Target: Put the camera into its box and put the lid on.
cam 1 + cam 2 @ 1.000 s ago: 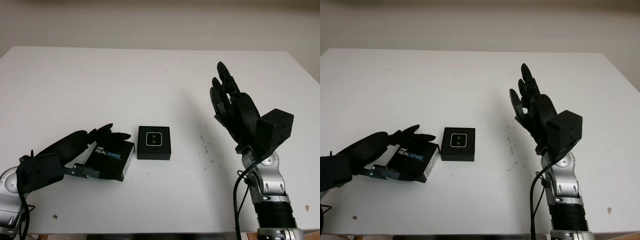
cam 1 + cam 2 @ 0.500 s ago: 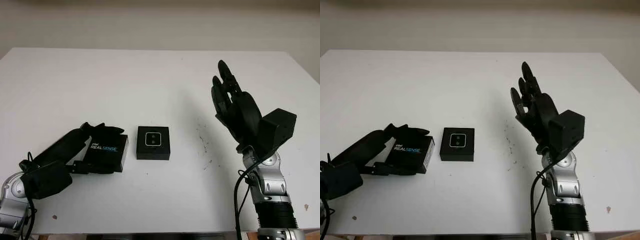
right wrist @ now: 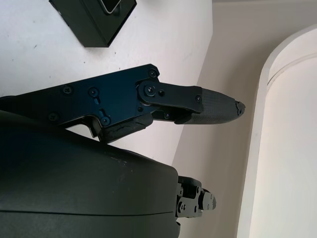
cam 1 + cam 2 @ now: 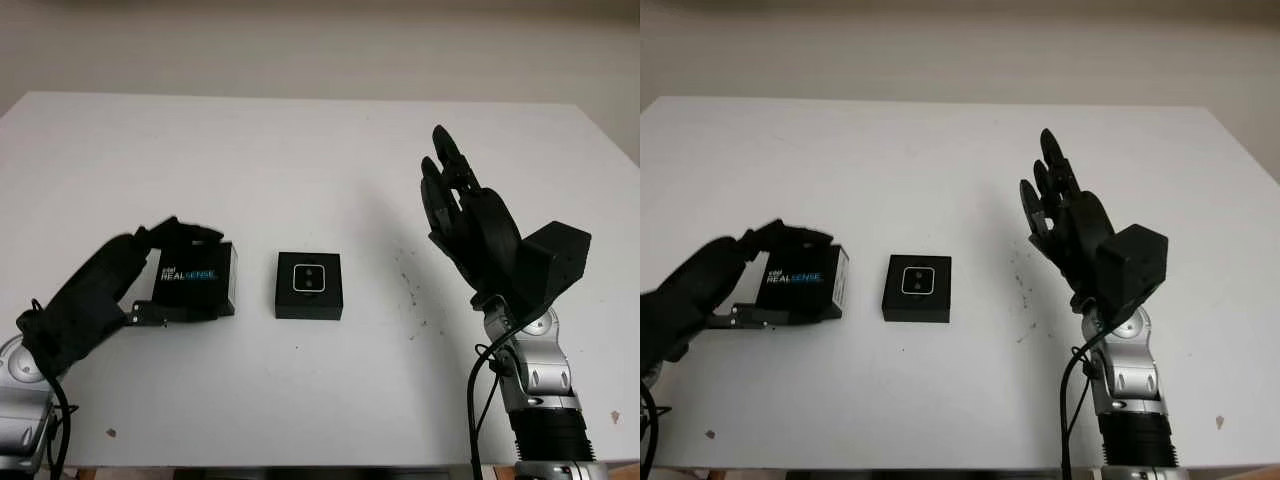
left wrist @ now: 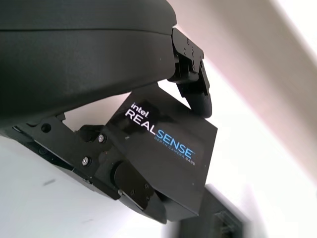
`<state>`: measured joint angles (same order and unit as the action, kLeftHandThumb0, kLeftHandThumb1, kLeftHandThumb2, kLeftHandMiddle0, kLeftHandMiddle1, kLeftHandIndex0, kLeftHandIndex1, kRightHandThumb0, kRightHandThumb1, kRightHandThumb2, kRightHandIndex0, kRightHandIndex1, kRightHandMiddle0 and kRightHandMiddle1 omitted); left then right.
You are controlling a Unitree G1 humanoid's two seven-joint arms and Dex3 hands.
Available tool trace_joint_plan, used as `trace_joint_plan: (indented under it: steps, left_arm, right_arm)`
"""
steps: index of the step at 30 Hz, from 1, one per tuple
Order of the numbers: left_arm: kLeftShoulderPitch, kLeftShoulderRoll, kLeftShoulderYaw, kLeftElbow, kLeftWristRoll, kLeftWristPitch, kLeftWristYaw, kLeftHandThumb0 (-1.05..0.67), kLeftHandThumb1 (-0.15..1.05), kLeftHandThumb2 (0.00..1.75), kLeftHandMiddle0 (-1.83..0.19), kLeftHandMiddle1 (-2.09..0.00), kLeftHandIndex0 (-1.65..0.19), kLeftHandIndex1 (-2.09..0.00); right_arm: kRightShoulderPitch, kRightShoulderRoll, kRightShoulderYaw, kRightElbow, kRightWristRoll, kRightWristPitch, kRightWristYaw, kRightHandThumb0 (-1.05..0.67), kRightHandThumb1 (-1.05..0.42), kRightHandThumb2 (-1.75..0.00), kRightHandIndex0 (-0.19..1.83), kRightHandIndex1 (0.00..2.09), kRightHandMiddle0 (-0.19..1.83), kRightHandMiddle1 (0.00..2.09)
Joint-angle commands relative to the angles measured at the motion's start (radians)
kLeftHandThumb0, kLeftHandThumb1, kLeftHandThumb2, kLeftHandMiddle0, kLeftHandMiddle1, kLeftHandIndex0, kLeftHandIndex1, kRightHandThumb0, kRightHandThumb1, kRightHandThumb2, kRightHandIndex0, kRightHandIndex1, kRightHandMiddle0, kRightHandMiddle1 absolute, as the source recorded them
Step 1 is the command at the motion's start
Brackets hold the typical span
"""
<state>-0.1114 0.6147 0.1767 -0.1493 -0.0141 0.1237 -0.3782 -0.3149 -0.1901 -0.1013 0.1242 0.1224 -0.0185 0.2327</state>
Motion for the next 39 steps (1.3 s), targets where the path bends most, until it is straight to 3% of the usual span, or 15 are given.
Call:
trace_joint_plan:
  steps: [1, 8, 16, 30, 39]
  left_arm:
    - [-0.06, 0.007, 0.016, -0.06, -0.027, 0.049, -0.011, -0.16, 0.95, 0.05, -0.5, -1.27, -0.36, -1.26]
    - [-0.202, -0.013, -0.007, -0.149, -0.12, 0.262, -0.043, -0.17, 0.93, 0.05, -0.5, -1.34, -0.4, -1.34]
    - [-0.262, -0.058, -0.067, -0.204, -0.146, 0.438, -0.02, -0.12, 0.93, 0.06, -0.53, -1.32, -0.41, -1.36]
    - [-0.258, -0.122, -0.241, -0.233, 0.003, 0.559, 0.063, -0.16, 0.92, 0.05, -0.47, -1.51, -0.35, -1.49]
    - [-0.224, -0.13, -0.321, -0.242, 0.13, 0.51, 0.077, -0.13, 0.94, 0.06, -0.42, -1.46, -0.3, -1.45]
  right_arm:
    - [0.001, 0.002, 0.003, -0.017, 0.0, 0.02, -0.007, -0.67, -1.05, -0.49, -0.02, 0.07, -0.03, 0.08]
    - [0.004, 0.018, 0.023, -0.014, -0.003, 0.031, -0.02, -0.69, -1.05, -0.47, -0.01, 0.07, -0.03, 0.08]
    - [0.008, 0.041, 0.044, -0.002, -0.006, 0.024, -0.012, -0.66, -1.05, -0.49, -0.02, 0.06, -0.03, 0.08]
    - [0.022, 0.063, 0.056, -0.025, -0.009, 0.048, -0.039, -0.66, -1.05, -0.47, -0.01, 0.06, -0.02, 0.09]
    - [0.017, 0.074, 0.062, -0.042, -0.011, 0.075, -0.055, -0.66, -1.05, -0.47, -0.01, 0.06, -0.02, 0.09]
